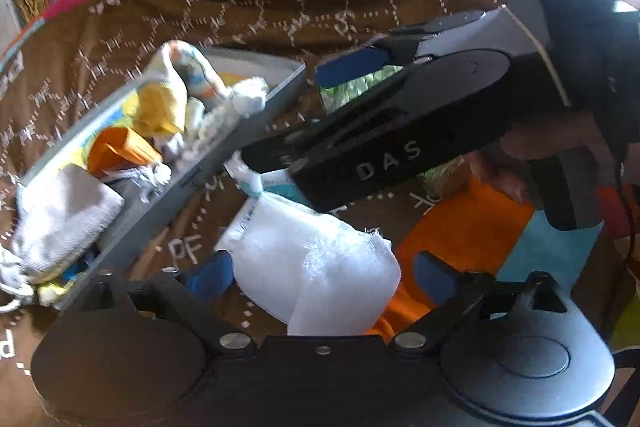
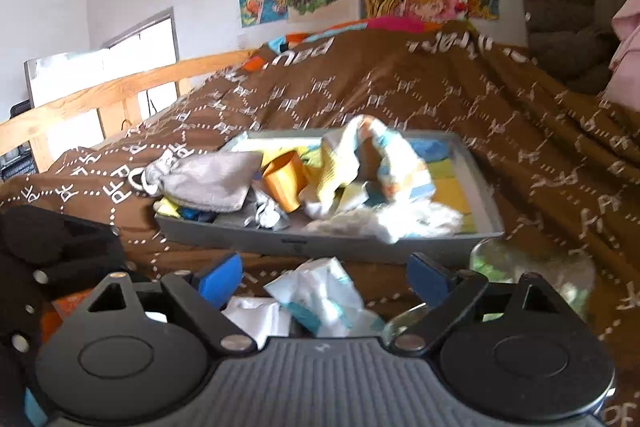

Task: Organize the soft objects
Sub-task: 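Grasp the white tissue pack with the left gripper, then carry the white tissue pack with the left gripper over the tray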

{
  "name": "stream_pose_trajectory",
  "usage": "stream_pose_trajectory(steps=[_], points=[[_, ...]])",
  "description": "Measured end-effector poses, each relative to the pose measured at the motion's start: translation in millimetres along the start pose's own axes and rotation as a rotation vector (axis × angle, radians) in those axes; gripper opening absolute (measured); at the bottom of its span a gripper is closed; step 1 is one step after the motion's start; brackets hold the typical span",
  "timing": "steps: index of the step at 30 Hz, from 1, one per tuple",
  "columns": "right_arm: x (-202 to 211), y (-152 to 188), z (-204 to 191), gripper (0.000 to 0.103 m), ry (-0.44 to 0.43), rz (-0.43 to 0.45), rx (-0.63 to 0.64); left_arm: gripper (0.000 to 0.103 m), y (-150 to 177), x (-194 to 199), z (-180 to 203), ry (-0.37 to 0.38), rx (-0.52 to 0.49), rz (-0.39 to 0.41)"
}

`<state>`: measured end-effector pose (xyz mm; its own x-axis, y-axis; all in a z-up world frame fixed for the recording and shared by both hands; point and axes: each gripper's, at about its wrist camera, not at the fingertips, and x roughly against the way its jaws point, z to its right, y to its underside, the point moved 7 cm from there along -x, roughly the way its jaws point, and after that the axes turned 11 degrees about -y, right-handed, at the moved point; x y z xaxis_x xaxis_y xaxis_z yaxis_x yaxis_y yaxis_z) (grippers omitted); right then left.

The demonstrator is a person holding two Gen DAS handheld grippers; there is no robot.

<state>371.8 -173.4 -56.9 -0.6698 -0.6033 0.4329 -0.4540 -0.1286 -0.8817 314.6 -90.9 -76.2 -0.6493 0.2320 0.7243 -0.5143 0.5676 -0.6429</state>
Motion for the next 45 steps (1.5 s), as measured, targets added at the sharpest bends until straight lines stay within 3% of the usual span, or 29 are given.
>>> stream_pose_trajectory(steps=[7,12,20,28,36,38,45], points=[[-20.2,7.2,-6.4,0.088,-0.005,-0.025,-0.015,0.089,12.7,-17.2,-13.0,0.054,0.145,-0.085],[-27.8,8.0,-10.7,0.085,0.01,-0.036,0.006,0.09,12.5,-17.4,-13.2,0.081,0.185,-0.065],[-30.8,12.2,-9.8,0.05,0.058,-0.077,0.047,0.07,13.7,-20.2,-12.9,0.107,0.212,-0.059],[-27.7,12.1,-6.7,0.025,0.064,-0.07,0.033,0.058,16.3,-11.3,-13.2,0.095,0.241,-0.039],[-16.3,2.8,-7.4,0.023,0.051,-0.011,0.019,0.034,20.5,0.5,-15.6,0.106,0.288,-0.039],[-10.8,-3.6,-7.9,0.023,0.046,0.018,0.02,0.012,22.0,5.1,-19.8,0.094,0.296,-0.031],[2.4,-19.3,-1.0,0.023,0.063,0.086,0.01,0.01,27.7,19.6,-38.4,0.075,0.439,0.053]])
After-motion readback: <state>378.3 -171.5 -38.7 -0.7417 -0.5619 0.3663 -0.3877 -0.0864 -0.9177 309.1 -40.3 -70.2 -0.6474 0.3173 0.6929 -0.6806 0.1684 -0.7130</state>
